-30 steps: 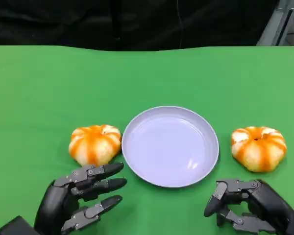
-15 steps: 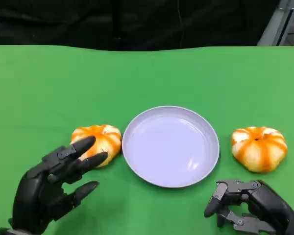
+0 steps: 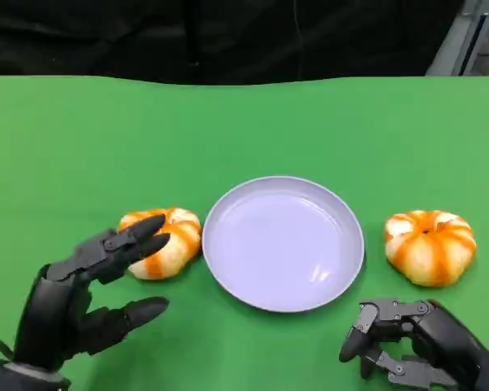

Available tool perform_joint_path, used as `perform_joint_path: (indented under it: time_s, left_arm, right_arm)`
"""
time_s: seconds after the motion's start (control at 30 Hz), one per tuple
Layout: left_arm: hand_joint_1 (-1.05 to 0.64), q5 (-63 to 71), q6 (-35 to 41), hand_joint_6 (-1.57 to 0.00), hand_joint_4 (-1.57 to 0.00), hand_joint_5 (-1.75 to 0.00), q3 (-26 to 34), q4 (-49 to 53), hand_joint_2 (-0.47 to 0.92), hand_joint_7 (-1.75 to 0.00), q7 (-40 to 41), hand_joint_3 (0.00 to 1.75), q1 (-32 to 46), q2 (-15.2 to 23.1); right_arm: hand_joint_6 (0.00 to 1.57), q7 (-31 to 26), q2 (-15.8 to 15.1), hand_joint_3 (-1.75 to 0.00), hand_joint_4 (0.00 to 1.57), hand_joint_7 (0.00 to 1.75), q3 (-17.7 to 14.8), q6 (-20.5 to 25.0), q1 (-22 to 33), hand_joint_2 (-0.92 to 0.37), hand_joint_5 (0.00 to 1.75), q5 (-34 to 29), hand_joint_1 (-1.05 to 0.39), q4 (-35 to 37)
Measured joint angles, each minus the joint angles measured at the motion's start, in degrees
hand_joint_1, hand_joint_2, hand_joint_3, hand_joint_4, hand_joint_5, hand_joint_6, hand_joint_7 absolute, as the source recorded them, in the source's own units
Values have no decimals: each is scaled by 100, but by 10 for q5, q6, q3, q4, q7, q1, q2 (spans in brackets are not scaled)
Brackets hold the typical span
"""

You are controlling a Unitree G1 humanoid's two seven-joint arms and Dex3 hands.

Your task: Grasp the bread from the table and place it into the plate.

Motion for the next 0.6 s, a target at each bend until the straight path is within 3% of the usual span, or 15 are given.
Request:
perform_joint_path:
  time_s: [0.27, 0.4, 0.6]
  left_arm:
    - [-70, 217, -11, -70, -66, 0, 0, -1, 92, 0, 186, 1, -21, 37]
    - [-72, 320, 20, -67, -64, 0, -15, -7, 92, 0, 283, 1, -24, 62]
    - [-76, 378, 53, -60, -56, 0, -55, -14, 92, 0, 359, 7, -26, 90]
  right_arm:
    - [82, 0, 2, -47, 71, 104, 0, -1, 0, -92, 151, 0, -1, 0]
    - [82, 0, 2, -48, 71, 104, 0, -1, 0, -92, 151, -1, -1, 0]
    - [82, -1, 2, -47, 72, 104, 0, -1, 0, -92, 151, -1, -1, 0]
